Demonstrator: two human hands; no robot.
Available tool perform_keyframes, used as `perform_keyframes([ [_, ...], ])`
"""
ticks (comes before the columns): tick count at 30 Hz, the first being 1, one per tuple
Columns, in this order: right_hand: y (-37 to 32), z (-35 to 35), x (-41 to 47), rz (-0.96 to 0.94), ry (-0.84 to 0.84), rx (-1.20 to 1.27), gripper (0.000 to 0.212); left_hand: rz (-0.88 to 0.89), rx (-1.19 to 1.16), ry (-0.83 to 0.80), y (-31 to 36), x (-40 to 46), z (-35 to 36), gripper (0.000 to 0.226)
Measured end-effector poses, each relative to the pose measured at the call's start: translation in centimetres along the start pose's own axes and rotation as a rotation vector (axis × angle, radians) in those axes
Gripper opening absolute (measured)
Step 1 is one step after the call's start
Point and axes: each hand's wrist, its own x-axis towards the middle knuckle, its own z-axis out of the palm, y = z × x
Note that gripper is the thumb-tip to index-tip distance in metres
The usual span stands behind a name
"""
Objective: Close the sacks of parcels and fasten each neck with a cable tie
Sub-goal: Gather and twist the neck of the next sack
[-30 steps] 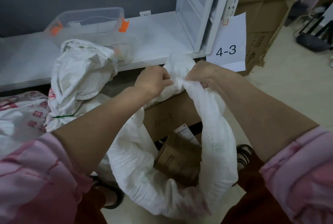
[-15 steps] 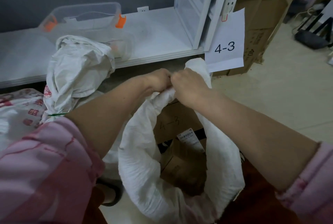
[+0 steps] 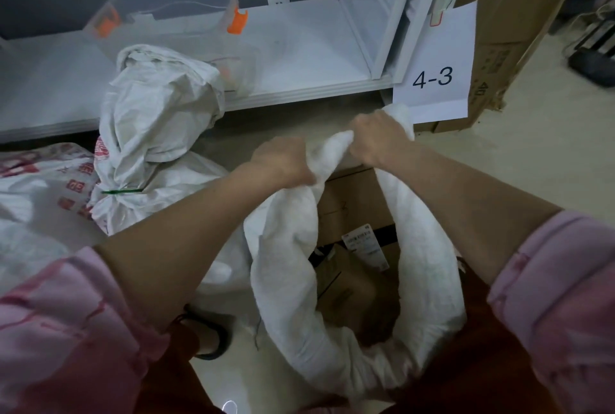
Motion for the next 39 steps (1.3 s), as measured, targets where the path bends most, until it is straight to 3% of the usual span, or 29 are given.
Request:
perform_keyframes([
  [2,0.4,0.0,0.6,0.022,-0.026,-0.007,0.006,-0.024,-0.053,-0.046,-0.3,0.0,0.4,0.02],
  [4,0.8,0.4,1.0,0.017,-0.022,-0.021,0.013,-0.054,-0.14,-0.115,-0.6,0.6,0.2,0.011],
  [7,1.3,1.4,1.9,-0.024,-0.047,-0.108,0.025,-0.136,-0.239,-0.209,-2.0,0.8,-0.1,0.017],
  [10,0.9,2.1,2.6,-0.012,-0.135,-0.155,0.022,-0.236,-0.442,-0.273,-3.9,0.8,0.9,0.026],
  [11,0.7,2.3,2.7,-0.011,-0.139,-0.164,0.019,-0.24,-0.356,-0.28,-4.1,1.1,1.3,0.023],
  [12,0.4,2.3,2.8,-0.005,-0.137,-0.15,0.018,-0.255,-0.261,-0.252,-3.9,1.2,1.6,0.019],
  [14,0.7,2.2,3.4,0.048,-0.16,-0.124,0.017,-0.241,-0.087,0.046,-3.3,1.3,1.9,0.019],
  [17,1.5,2.5,4.6,0.104,-0.244,-0.14,0.019,-0.063,-0.136,0.435,-0.3,-0.2,1.8,0.016],
  [20,1.9,2.5,5.7,0.112,-0.347,-0.09,0.024,-0.015,-0.135,0.383,1.6,-0.3,3.7,0.041],
  [24,2.6,1.2,5.4,0.089,-0.54,0.131,0.032,-0.024,-0.192,0.372,0.7,1.5,5.9,0.019],
  [27,2.9,0.7,4.9,0.114,-0.61,0.23,0.033,-0.01,-0.229,0.271,1.5,2.4,5.6,0.013],
  [29,3.0,0.8,5.3,0.139,-0.563,0.232,0.033,-0.078,-0.357,0.102,1.6,3.7,4.8,0.018],
  [33,2.2,2.3,4.9,0.072,-0.124,0.14,0.012,-0.276,-0.561,-0.126,0.3,6.0,2.5,0.03],
  [37,0.4,4.2,2.6,-0.241,-0.039,0.088,0.012,-0.204,-0.568,-0.237,-0.5,7.3,1.3,0.033],
  [39,0.5,4.8,2.5,-0.274,-0.011,0.077,0.01,-0.203,-0.563,-0.268,-1.0,7.9,1.2,0.038],
])
